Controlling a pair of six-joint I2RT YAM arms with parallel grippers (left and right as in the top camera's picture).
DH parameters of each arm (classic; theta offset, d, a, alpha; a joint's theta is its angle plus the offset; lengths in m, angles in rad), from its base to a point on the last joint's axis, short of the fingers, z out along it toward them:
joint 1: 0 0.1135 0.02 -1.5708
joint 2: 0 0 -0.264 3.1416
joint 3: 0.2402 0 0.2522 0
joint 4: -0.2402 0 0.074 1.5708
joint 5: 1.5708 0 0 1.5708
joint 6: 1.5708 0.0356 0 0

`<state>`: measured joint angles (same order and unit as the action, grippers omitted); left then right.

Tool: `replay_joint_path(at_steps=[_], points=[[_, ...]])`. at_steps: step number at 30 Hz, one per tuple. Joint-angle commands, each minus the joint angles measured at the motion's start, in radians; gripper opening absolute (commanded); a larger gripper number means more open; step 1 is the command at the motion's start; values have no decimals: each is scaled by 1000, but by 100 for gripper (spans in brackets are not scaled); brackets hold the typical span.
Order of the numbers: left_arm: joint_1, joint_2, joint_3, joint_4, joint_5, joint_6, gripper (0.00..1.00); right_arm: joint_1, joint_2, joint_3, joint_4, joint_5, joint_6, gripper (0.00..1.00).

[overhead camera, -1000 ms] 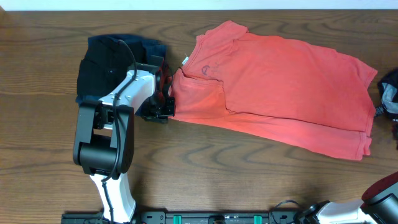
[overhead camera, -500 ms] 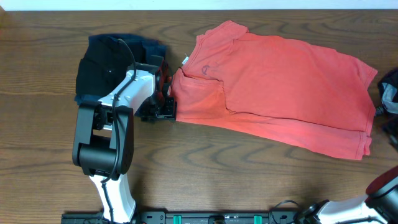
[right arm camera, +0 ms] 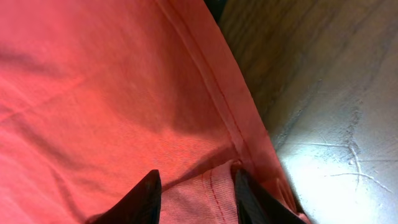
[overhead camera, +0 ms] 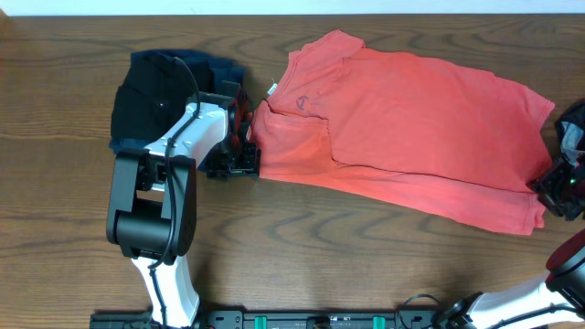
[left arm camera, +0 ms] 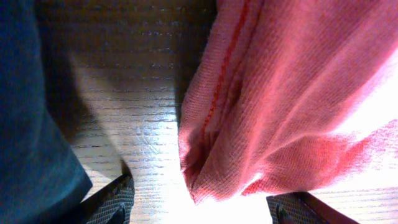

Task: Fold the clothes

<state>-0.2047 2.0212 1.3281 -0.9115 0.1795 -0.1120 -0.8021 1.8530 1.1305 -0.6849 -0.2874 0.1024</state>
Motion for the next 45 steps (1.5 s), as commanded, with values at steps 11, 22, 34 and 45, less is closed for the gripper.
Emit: replay_joint_path(at_steps=[11, 22, 34, 45], points=[[10, 10, -25, 17, -31, 2, 69, 3, -2, -19, 17, -80, 5, 1], [10, 10, -25, 18, -31, 2, 69, 2, -45, 100, -10, -162, -14, 1], [10, 10, -15, 29, -21, 3, 69, 2, -47, 101, 26, -142, -17, 43], [-31, -108, 261, -127, 232, 87, 74, 36, -58, 313, -49, -206, -14, 43]])
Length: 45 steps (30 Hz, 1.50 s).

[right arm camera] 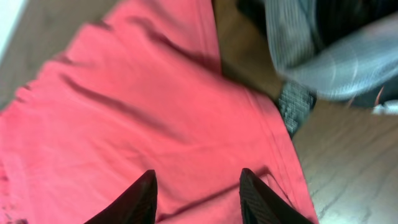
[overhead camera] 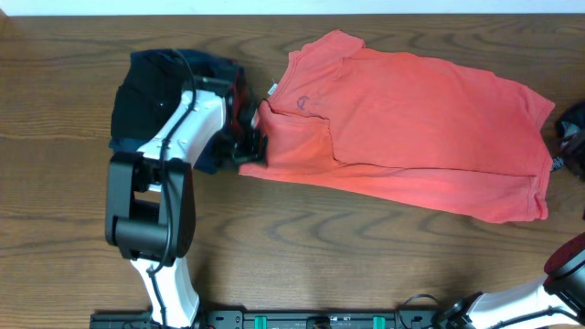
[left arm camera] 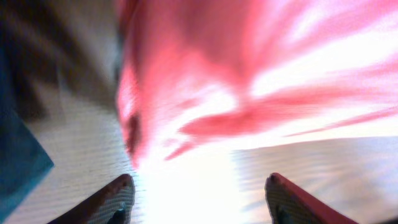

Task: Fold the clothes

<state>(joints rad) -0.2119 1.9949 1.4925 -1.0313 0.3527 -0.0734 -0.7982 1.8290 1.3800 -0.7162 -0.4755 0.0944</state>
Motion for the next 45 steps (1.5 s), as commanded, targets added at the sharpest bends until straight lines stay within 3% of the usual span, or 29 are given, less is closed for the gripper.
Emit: replay_joint_path(at_steps=[1, 5, 13, 22, 24, 28, 31, 34, 41, 42, 45], points=[[-37, -85, 135, 1, 56, 85, 76, 45, -34, 83, -27, -18, 4, 46], [-71, -61, 253, 65, -45, 123, 80, 83, -34, 142, -76, -24, 43, 49], [-69, 105, 413, 252, -51, 167, 81, 152, -34, 178, -253, -26, 12, 52], [-69, 291, 424, 432, -59, 224, 79, 191, -34, 178, -380, -26, -33, 51], [-69, 321, 424, 431, -59, 234, 69, 191, -34, 178, -391, -23, -33, 51], [-69, 357, 422, 403, -104, 260, 28, 191, -34, 177, -396, -2, -32, 50], [-69, 382, 421, 373, -183, 259, 19, 191, -34, 175, -399, 23, -32, 50], [-69, 378, 421, 275, -171, 256, 15, 191, -34, 175, -425, 84, -32, 53], [-69, 299, 421, 139, -171, 253, 78, 190, -26, 159, -430, 139, -29, 56], [-69, 286, 421, 138, -172, 253, 84, 190, -21, 157, -429, 139, -29, 56], [-68, 256, 421, 167, -218, 253, 88, 190, -4, 154, -427, 138, -29, 56]])
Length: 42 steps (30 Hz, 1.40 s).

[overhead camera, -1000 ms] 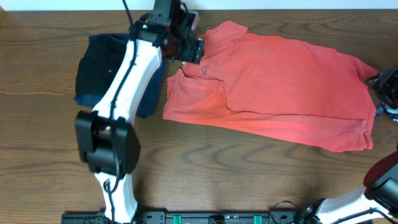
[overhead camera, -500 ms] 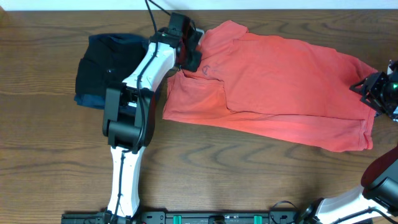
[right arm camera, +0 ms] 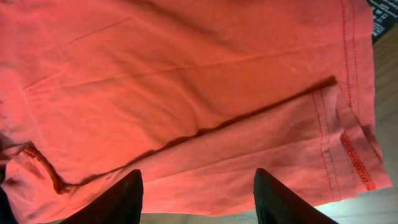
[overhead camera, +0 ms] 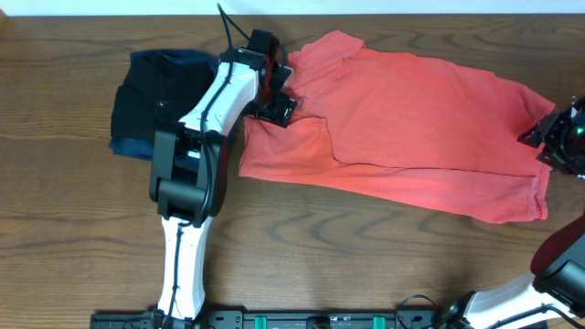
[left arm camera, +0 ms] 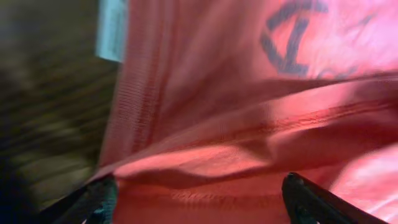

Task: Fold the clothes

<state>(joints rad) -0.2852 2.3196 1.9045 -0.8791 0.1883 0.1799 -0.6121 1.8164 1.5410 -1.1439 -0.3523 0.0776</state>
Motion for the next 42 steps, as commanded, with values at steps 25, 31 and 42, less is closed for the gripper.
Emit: replay_joint_path(at_steps=[25, 31, 42], points=[[16, -147, -402, -16, 55, -189, 42, 3, 28, -286, 255, 74, 97, 1], [16, -147, -454, -25, 55, -204, 6, 3, 28, -334, 332, 75, 101, 1], [16, -149, -472, -288, 54, -211, 6, -43, 28, -484, 348, 396, 349, 1]])
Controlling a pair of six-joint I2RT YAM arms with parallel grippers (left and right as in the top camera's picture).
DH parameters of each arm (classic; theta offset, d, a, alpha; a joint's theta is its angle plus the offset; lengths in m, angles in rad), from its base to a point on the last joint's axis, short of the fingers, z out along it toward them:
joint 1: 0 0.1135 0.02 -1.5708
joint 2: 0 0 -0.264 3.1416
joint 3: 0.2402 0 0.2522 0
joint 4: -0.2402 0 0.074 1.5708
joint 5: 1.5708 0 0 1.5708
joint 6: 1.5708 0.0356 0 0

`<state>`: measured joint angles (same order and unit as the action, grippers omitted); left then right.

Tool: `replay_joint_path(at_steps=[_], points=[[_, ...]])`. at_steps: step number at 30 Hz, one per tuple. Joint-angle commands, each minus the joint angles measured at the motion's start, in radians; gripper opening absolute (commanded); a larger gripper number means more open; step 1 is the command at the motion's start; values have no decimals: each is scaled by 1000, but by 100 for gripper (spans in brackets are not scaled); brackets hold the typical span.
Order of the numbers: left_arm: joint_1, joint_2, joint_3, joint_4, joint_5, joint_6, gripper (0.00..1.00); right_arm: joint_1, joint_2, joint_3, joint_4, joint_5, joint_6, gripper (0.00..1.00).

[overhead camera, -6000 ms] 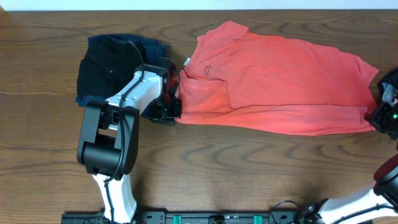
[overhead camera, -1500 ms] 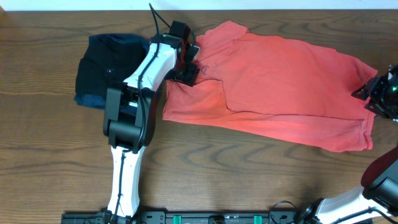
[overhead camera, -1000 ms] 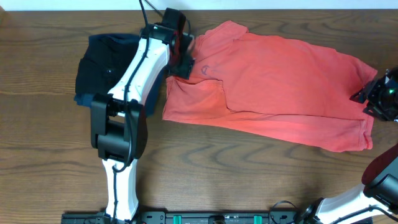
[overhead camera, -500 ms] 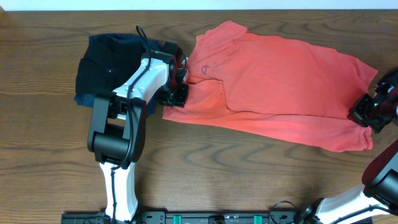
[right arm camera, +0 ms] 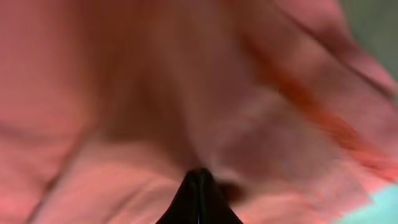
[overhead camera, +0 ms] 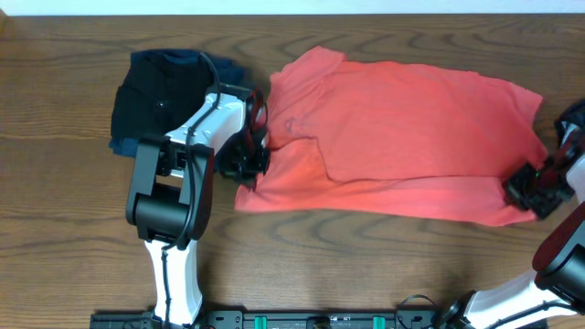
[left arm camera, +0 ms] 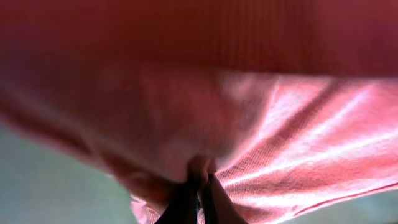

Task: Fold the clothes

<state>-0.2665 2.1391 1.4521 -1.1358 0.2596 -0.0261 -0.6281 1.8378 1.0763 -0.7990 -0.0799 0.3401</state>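
Observation:
A coral-red T-shirt (overhead camera: 402,119) lies spread across the middle of the table, its front long edge doubled back over itself. My left gripper (overhead camera: 245,166) is at the shirt's left end, shut on the red cloth (left arm camera: 261,124), the fingers pressed together in the fabric. My right gripper (overhead camera: 527,190) is at the shirt's front right corner, also shut on the red cloth (right arm camera: 124,93). Both wrist views are filled with blurred red fabric.
A folded dark navy garment (overhead camera: 160,91) lies at the back left, beside the left arm. A grey patterned piece of clothing (overhead camera: 574,123) shows at the right edge. The wooden table (overhead camera: 347,265) runs bare along the front.
Both grippers were open over the shirt; now each is shut on its cloth. The left moved from the collar to the left end, the right to the front right corner. The shirt lies straighter.
At first both grippers stood open at the shirt's two ends, the shirt lying slanted. Then the left was at the collar side and the right off the far right. Later both hovered open over the cloth. Now each grips an end and the shirt lies level.

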Motion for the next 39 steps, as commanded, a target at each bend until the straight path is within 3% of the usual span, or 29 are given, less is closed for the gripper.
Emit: replay_joint_path(at_steps=[1, 7, 15, 17, 21, 25, 31, 39], points=[[-3, 32, -20, -47, -18, -5, 6, -41, 6, -25, 3, 156, 95, 1], [-3, 23, -19, -77, -19, 1, 6, -150, 6, -13, 33, 245, 125, 1], [-3, -126, -6, -97, -39, 13, 6, -217, 6, 123, 7, 76, -16, 1], [-3, -182, 11, -88, -39, 14, 16, -215, 6, 176, -10, -35, -68, 6], [-3, -287, 18, 40, -32, 13, 47, -215, 6, 317, -76, -270, -119, 18], [-5, -322, 18, 277, -21, 18, 48, -211, 6, 429, -137, -398, -146, 23], [-5, -245, 35, 552, 14, 60, 48, -161, 6, 469, -170, -573, -233, 27], [-16, 42, 327, 606, 29, 176, 50, -45, 6, 468, -189, -552, -297, 32]])
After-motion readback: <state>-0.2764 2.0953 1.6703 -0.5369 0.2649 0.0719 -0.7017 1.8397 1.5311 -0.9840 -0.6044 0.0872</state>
